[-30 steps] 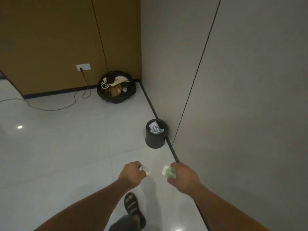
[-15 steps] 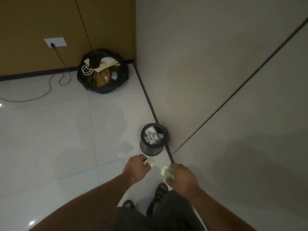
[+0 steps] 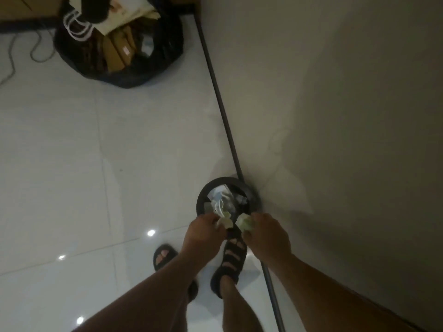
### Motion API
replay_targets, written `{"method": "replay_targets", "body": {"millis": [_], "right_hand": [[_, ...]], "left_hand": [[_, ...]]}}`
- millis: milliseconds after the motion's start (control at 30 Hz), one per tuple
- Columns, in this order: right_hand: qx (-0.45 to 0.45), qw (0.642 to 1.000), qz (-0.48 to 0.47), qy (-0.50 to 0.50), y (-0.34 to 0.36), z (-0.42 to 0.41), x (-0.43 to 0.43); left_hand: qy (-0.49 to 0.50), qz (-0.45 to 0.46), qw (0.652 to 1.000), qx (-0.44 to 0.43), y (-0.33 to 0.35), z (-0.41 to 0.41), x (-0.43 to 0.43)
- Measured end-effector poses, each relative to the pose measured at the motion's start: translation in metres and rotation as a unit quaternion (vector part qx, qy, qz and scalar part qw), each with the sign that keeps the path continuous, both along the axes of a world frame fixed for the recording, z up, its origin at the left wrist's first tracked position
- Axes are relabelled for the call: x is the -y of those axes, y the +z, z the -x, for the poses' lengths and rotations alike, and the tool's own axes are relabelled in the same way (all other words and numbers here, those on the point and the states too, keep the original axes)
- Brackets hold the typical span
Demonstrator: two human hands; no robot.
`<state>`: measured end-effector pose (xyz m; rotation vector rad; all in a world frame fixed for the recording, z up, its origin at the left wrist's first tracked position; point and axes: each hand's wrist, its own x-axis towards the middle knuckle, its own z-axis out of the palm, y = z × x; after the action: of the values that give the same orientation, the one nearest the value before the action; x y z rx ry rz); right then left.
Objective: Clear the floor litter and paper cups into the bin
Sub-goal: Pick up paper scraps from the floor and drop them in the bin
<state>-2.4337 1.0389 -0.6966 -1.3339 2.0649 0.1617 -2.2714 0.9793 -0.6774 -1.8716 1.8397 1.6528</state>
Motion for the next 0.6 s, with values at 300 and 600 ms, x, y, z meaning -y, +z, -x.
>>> {"method": "replay_targets", "body": {"millis": [300, 600], "right_hand": [[-0.043, 0.999, -0.025, 0.019, -0.178, 0.008, 0.047], [-0.040, 0.999, 0.018, 0.028, -0.156, -0.005, 0.026]], "left_hand": [[-0.260, 0.118, 0.955, 0.082, -0.188, 0.016, 0.028], [-0.340, 0.142, 0.924, 0.100, -0.184, -0.011, 0.025]]}}
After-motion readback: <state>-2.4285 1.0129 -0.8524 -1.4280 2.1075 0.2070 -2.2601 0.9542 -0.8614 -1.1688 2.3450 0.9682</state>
